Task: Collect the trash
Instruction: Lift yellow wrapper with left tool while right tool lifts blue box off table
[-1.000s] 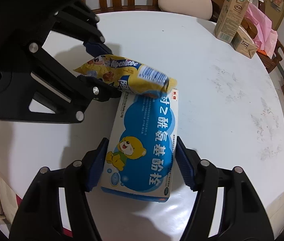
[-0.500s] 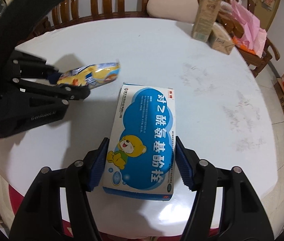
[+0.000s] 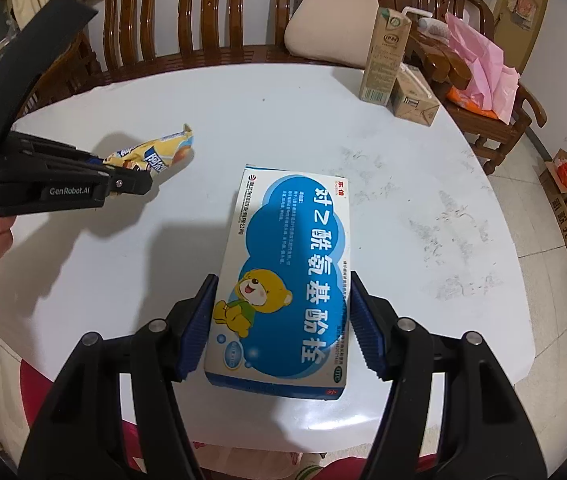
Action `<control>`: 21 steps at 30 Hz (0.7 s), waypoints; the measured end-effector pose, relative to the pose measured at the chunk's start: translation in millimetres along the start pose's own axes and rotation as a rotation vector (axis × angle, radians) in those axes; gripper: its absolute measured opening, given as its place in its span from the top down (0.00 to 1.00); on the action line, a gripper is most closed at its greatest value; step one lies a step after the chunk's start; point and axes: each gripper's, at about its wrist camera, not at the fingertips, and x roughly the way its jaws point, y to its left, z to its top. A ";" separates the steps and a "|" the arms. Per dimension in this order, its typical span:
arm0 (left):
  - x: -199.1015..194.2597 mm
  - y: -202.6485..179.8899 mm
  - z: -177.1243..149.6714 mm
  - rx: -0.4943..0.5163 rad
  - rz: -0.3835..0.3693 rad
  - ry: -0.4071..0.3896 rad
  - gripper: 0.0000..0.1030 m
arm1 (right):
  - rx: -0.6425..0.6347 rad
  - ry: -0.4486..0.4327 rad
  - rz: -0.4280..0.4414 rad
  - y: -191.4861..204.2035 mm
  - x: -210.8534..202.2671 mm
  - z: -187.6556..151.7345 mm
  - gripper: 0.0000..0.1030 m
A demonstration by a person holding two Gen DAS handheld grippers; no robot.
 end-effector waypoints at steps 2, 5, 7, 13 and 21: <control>-5.8 -0.2 -0.5 -0.010 0.015 -0.023 0.89 | 0.000 -0.014 0.002 -0.6 -6.4 -0.4 0.40; -21.4 -6.7 -8.7 -0.011 0.055 -0.079 0.89 | 0.001 -0.042 0.007 -0.8 -17.2 -0.6 0.40; -32.7 -11.6 -15.4 -0.005 0.076 -0.115 0.89 | 0.003 -0.059 0.011 -0.5 -25.4 -1.4 0.40; -70.4 -33.5 -41.4 0.004 0.093 -0.211 0.89 | -0.019 -0.148 0.025 3.3 -66.9 -1.4 0.40; -116.6 -55.4 -80.1 -0.031 0.154 -0.292 0.89 | -0.077 -0.288 0.041 14.7 -134.0 -12.5 0.40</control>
